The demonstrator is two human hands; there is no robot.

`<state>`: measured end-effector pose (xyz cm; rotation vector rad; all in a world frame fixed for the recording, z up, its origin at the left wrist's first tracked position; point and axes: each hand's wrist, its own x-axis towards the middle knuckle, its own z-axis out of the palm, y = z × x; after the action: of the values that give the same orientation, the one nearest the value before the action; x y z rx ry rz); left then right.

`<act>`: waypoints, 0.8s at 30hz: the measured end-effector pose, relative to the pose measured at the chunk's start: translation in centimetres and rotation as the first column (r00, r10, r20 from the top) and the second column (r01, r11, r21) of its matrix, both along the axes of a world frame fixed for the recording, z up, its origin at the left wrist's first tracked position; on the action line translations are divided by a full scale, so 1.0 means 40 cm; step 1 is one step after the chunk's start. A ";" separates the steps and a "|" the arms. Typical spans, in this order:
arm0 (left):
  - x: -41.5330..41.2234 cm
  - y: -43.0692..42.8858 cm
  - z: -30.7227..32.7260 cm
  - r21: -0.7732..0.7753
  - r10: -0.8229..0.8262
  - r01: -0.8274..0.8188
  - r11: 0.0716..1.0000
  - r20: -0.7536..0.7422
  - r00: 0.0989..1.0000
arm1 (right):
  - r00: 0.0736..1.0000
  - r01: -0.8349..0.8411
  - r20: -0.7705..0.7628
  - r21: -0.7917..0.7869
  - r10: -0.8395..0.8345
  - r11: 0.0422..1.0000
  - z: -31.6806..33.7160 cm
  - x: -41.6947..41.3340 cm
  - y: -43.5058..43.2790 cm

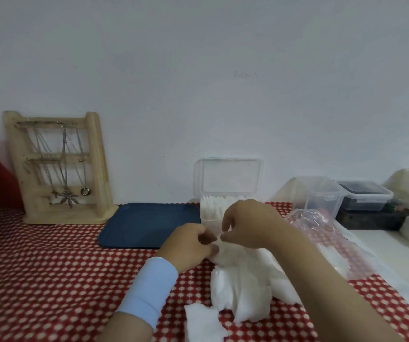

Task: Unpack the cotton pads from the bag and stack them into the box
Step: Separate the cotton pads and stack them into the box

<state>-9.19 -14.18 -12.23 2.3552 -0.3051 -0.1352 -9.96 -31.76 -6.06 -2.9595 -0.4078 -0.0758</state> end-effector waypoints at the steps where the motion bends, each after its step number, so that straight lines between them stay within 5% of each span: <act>1: 0.000 0.002 0.000 -0.017 -0.001 0.001 1.000 -0.009 1.000 | 1.000 -0.012 -0.027 -0.038 0.011 0.999 -0.009 -0.003 0.014; 5: -0.004 0.018 0.015 -0.095 0.022 -0.023 0.995 -0.009 1.000 | 0.987 -0.088 -0.137 -0.012 0.086 0.996 -0.028 0.001 0.033; 10: -0.007 0.048 0.058 -0.207 0.038 -0.044 0.977 -0.032 0.999 | 0.980 -0.136 -0.099 0.291 0.171 0.947 -0.013 -0.016 0.022; 14: -0.017 0.060 0.090 -0.285 -0.001 -0.001 0.959 -0.007 1.000 | 0.977 -0.008 -0.169 0.576 0.129 0.818 0.002 -0.027 0.021; 20: -0.026 0.067 0.098 -0.379 0.006 -0.010 0.925 -0.012 1.000 | 0.978 0.043 -0.173 0.704 0.113 0.709 0.001 -0.041 0.029; 24: -0.051 0.057 0.090 -0.550 -0.068 -0.037 0.835 -0.171 0.983 | 0.973 0.132 -0.221 0.781 0.072 0.611 -0.002 -0.049 0.043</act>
<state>-11.23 -11.92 -8.62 1.7482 -0.2332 -0.2376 -11.93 -30.05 -6.13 -2.0397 -0.2026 0.0738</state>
